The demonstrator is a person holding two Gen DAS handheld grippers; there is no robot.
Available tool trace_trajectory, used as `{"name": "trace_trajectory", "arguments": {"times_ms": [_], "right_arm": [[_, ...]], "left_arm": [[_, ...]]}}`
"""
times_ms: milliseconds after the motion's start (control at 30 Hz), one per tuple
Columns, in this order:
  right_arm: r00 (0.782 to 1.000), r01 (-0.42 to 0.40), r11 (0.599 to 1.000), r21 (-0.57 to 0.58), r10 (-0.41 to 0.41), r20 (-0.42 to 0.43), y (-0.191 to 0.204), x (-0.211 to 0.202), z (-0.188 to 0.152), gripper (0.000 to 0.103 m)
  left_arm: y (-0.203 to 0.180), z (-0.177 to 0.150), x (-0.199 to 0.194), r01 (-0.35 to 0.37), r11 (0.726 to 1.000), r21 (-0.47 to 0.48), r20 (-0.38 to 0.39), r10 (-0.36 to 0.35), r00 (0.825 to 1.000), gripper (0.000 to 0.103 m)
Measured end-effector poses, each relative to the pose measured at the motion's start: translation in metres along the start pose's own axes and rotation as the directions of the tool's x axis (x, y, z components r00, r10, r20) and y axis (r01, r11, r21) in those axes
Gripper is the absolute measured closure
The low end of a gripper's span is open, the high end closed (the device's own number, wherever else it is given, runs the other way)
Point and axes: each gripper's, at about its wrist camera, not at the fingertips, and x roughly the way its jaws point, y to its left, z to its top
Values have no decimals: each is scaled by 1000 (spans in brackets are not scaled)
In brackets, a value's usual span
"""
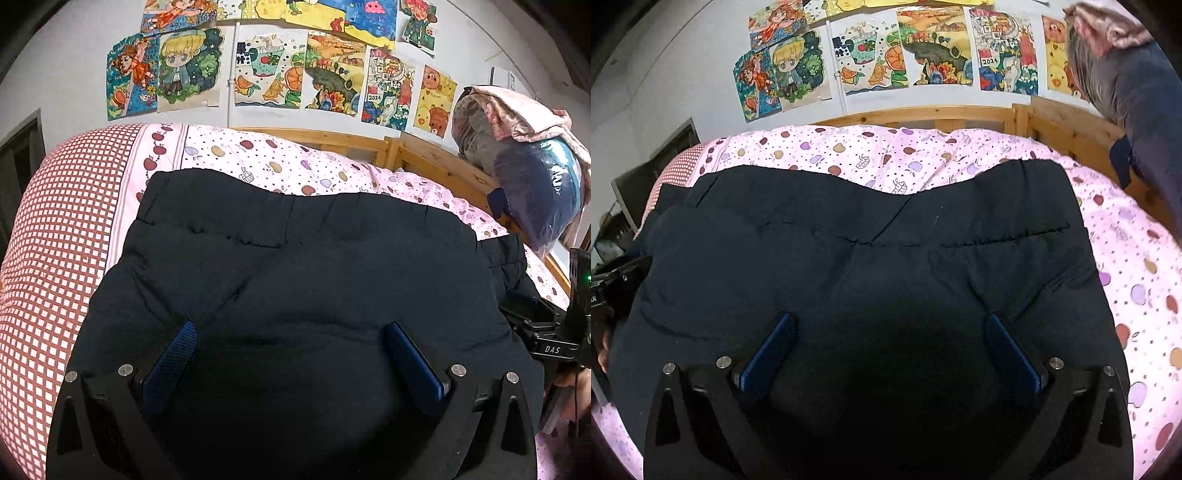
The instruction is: Fold large clothes
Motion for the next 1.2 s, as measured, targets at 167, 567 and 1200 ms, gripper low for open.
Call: {"name": "trace_trajectory", "arguments": {"times_ms": [167, 567, 1200], "right_arm": [[1000, -4, 1000, 6, 4, 6, 0, 5, -8, 1], [1000, -15, 1000, 19, 15, -5, -1, 7, -9, 1], [983, 30, 999, 22, -33, 178, -18, -48, -17, 1]], "left_arm": [[1, 1, 4, 6, 1000, -2, -12, -6, 1000, 0], [5, 0, 13, 28, 1000, -12, -25, -29, 999, 0], [38, -10, -59, -16, 1000, -10, 150, 17, 988, 0]]}}
